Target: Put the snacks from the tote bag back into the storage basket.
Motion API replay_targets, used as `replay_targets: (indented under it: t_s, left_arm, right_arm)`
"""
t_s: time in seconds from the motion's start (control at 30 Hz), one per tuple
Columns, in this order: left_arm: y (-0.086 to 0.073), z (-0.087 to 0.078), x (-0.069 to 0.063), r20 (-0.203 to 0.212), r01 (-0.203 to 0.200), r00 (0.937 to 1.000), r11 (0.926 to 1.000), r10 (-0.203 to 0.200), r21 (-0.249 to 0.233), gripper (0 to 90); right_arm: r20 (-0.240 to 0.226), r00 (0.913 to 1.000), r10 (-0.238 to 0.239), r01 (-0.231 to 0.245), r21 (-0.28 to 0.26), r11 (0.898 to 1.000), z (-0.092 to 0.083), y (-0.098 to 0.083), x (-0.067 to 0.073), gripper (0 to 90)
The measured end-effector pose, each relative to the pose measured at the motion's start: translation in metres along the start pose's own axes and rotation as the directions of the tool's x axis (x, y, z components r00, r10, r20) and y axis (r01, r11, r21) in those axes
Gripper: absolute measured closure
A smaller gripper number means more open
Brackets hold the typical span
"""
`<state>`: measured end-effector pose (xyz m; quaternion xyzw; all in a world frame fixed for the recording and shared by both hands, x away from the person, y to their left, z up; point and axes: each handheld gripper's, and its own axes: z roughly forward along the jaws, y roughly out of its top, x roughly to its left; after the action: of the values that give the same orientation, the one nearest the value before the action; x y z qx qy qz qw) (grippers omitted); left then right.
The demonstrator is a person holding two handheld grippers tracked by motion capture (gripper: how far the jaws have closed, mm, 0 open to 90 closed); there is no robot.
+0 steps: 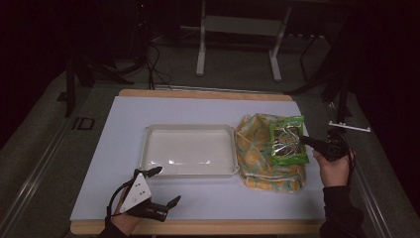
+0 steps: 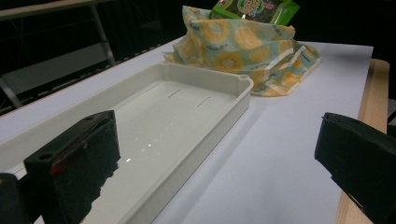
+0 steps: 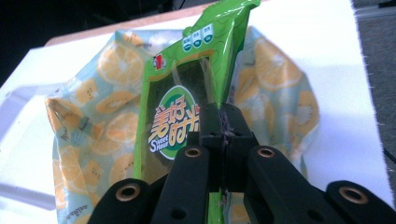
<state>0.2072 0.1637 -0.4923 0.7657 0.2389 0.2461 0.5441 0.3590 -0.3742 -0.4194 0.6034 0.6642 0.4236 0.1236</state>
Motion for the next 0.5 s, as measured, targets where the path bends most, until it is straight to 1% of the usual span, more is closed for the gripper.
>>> replay_targets:
  t_s: [0.03,0.13,0.17,0.23,0.33,0.5]
  left_arm:
    - [0.000,0.000,0.000,0.000,0.000,1.0000,1.0000,0.000,0.000,0.6]
    - [0.000,0.000,0.000,-0.001,0.000,1.0000,1.0000,0.000,-0.001,0.6]
    - [0.000,0.000,0.000,-0.001,-0.001,1.0000,1.0000,0.001,-0.001,0.6]
    - [0.000,0.000,0.000,-0.001,-0.001,1.0000,1.0000,0.001,-0.001,0.6]
    - [0.000,0.000,0.000,-0.001,-0.001,1.0000,1.0000,0.001,-0.001,0.6]
    - [0.000,0.000,0.000,-0.002,-0.002,1.0000,1.0000,0.002,-0.001,0.6]
  right_arm:
    - [0.001,1.0000,-0.001,0.001,-0.013,1.000,-0.004,0.001,0.000,89.2]
    - [0.004,1.0000,-0.001,0.001,-0.027,1.000,-0.008,0.002,-0.001,89.1]
    - [0.007,1.0000,0.000,0.000,-0.043,0.999,-0.012,0.003,-0.001,89.1]
    - [0.007,1.0000,0.002,-0.002,-0.044,0.999,-0.014,0.004,-0.001,89.1]
    - [0.006,0.9999,0.012,-0.011,-0.063,0.998,-0.022,0.007,-0.002,89.2]
    - [0.006,0.9998,0.021,-0.020,-0.072,0.997,-0.030,0.008,-0.003,89.1]
